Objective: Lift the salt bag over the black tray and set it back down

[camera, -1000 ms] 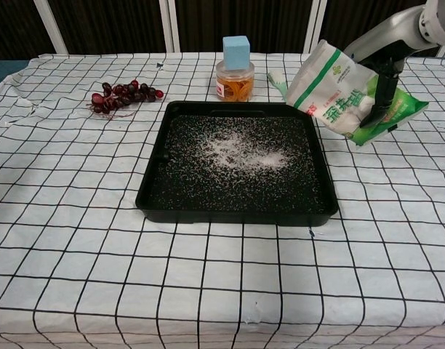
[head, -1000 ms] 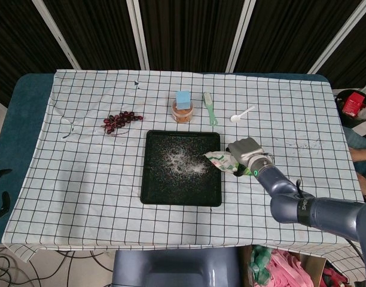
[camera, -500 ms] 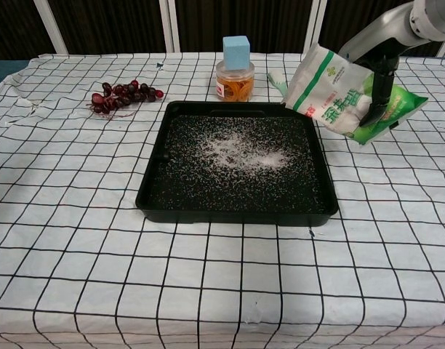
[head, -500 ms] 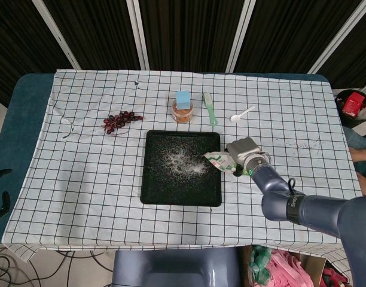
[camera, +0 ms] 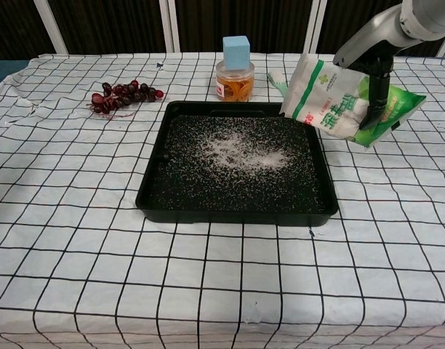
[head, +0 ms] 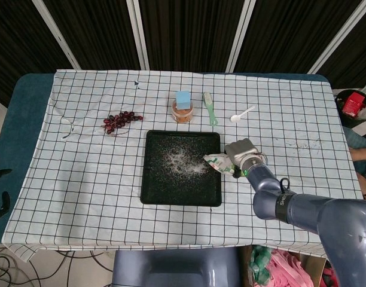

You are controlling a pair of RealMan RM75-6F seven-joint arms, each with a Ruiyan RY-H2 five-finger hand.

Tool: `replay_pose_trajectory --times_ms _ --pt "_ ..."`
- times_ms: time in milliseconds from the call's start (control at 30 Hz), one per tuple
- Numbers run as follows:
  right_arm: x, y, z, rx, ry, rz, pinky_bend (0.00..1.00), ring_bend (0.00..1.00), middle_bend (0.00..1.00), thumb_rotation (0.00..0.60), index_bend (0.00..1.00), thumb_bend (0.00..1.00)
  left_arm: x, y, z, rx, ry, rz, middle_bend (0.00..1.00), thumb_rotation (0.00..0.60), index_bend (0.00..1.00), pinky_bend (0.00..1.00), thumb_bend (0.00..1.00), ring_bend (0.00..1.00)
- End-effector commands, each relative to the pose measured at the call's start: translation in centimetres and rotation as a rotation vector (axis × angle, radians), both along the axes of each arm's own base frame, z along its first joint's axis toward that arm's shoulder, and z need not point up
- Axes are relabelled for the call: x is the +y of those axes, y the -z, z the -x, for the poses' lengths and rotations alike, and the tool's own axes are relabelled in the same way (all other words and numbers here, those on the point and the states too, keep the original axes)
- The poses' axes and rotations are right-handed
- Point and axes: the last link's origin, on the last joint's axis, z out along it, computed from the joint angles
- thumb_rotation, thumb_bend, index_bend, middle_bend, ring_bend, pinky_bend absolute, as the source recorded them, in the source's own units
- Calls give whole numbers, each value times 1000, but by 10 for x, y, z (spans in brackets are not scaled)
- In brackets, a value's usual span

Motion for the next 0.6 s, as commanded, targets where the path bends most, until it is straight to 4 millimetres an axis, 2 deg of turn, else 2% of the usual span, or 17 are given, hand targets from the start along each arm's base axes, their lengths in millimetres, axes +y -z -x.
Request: replay_pose_trajectory --times_ms 33,400,600 --pt "1 1 -3 30 -6 -6 510 580 461 600 537 445 0 0 0 1 0 0 41 600 221 0 609 0" --pt "4 8 -13 79 -12 -12 510 583 463 600 543 447 0 0 0 -2 2 -2 41 600 221 0 609 0" --pt "4 10 -19 19 -3 -17 510 583 462 600 543 447 0 -1 0 -4 3 -2 41 600 221 0 610 0"
